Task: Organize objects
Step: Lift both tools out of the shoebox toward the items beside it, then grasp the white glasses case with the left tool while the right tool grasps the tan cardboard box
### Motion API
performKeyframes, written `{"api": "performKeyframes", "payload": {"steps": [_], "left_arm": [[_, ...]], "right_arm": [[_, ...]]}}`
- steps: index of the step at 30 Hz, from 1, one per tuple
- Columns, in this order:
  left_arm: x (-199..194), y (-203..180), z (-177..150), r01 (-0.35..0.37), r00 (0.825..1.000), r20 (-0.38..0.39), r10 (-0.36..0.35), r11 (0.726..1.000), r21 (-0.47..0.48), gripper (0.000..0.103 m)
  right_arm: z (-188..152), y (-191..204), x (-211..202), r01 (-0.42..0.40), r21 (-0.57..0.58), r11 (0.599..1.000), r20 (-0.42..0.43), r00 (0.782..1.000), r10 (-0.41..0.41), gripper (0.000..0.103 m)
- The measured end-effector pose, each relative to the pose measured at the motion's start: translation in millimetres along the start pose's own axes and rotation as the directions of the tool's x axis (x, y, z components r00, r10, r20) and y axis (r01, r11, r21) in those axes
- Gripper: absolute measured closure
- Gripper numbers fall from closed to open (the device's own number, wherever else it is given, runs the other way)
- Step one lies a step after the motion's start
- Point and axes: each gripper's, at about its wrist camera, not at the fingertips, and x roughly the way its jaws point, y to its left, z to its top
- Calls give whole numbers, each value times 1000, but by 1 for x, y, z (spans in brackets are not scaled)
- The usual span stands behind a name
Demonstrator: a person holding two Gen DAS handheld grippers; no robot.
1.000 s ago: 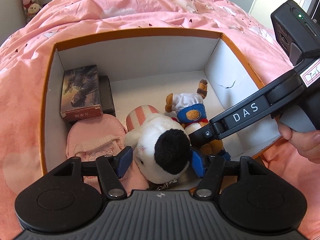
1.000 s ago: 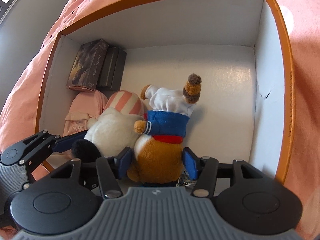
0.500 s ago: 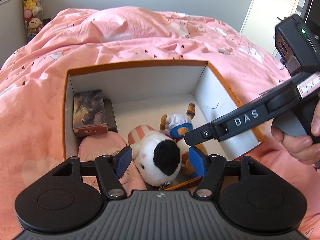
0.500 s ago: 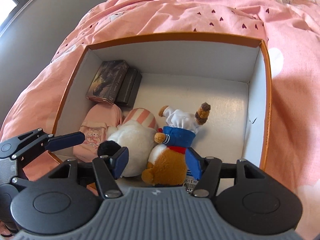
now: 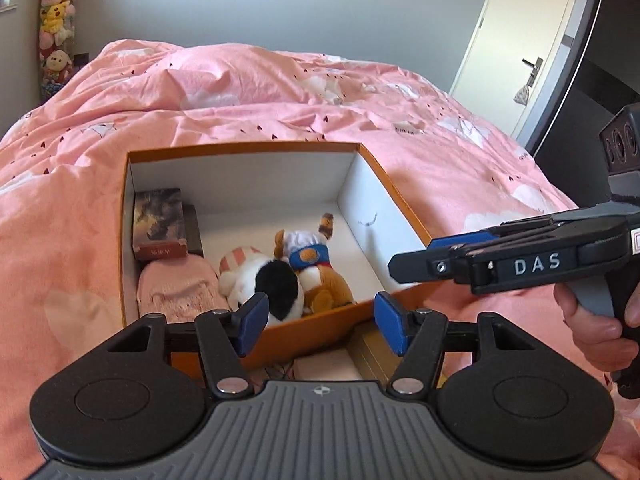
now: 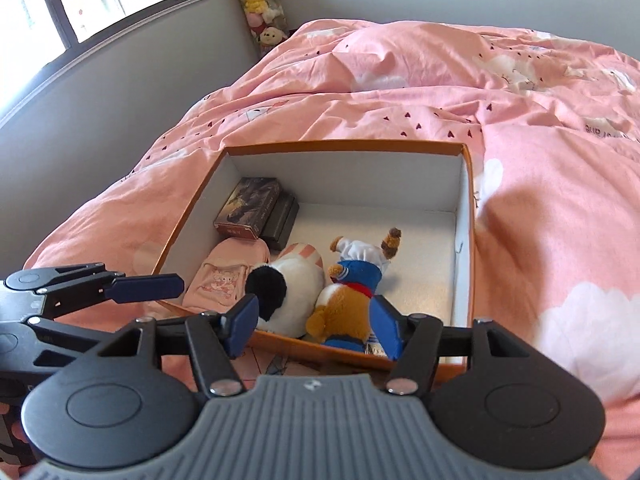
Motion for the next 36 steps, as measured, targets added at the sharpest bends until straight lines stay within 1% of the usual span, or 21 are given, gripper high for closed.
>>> {"api": "performKeyframes", "payload": {"steps": [2, 5, 8, 11, 13, 15, 17, 18, 21, 22, 24, 25, 26, 28, 29, 32, 34, 35, 36], "left_arm": [[4, -2, -11, 7, 999, -31, -7, 1000, -3, 34], [14, -3, -27, 10, 997, -78, -11, 1000, -15, 36], [25, -6, -41, -10, 993, -118, 10, 1000, 4, 36], [38, -5, -49, -29, 985, -171, 30, 1000, 9, 36], [43, -4, -52, -32, 981, -193, 33, 999, 7, 36], [47, -4, -55, -45, 976, -211, 47, 999, 17, 36], [49, -6, -57, -55, 973, -221, 61, 998, 34, 36], [51, -7, -57, -57, 972, -228, 65, 997, 43, 36], [53, -11, -57, -62, 969, -233, 79, 995, 81, 36], [54, -13, -57, -62, 969, -232, 83, 993, 98, 36], [56, -18, -57, -60, 969, -228, 91, 989, 138, 36], [56, -21, -57, -58, 970, -223, 95, 984, 166, 36], [57, -23, -57, -57, 970, -220, 100, 980, 191, 36], [59, -29, -57, -58, 971, -213, 112, 968, 244, 36], [61, -31, -57, -59, 970, -213, 120, 961, 270, 36], [67, -42, -57, -64, 967, -208, 150, 927, 370, 37], [71, -51, -59, -56, 964, -206, 167, 889, 455, 39], [72, -56, -60, -49, 963, -206, 173, 866, 498, 39], [73, -61, -63, -37, 962, -205, 178, 834, 550, 39]], "right_arm": [[-12, -7, -6, 13, 45, 999, -4, 1000, -13, 39], [-33, -14, -6, 39, 93, 995, -33, 999, -36, 39], [-54, -14, 0, 96, 85, 992, -56, 994, -91, 39], [-70, -13, 10, 129, 81, 988, -76, 989, -123, 39], [-76, -10, 18, 139, 76, 987, -84, 988, -133, 37], [-78, -6, 28, 128, 73, 989, -98, 988, -120, 36], [-79, -5, 37, 107, 86, 991, -106, 990, -98, 29], [-77, -5, 41, 98, 91, 991, -106, 990, -88, 28], [-75, -3, 49, 109, 88, 990, -105, 989, -99, 28], [-74, -2, 52, 115, 87, 990, -106, 989, -105, 28], [-73, -3, 55, 124, 80, 989, -111, 987, -115, 33], [-72, -4, 56, 137, 75, 988, -113, 985, -128, 40], [-72, -5, 55, 133, 78, 988, -114, 986, -123, 40], [-73, -10, 51, 136, 93, 986, -117, 985, -125, 41], [-74, -11, 49, 150, 92, 984, -119, 983, -139, 41], [-77, -19, 39, 221, 90, 971, -119, 971, -209, 41], [-79, -26, 32, 259, 86, 962, -121, 961, -248, 41], [-80, -29, 30, 270, 88, 959, -124, 958, -258, 41], [-82, -32, 26, 278, 96, 956, -128, 956, -265, 41]]}}
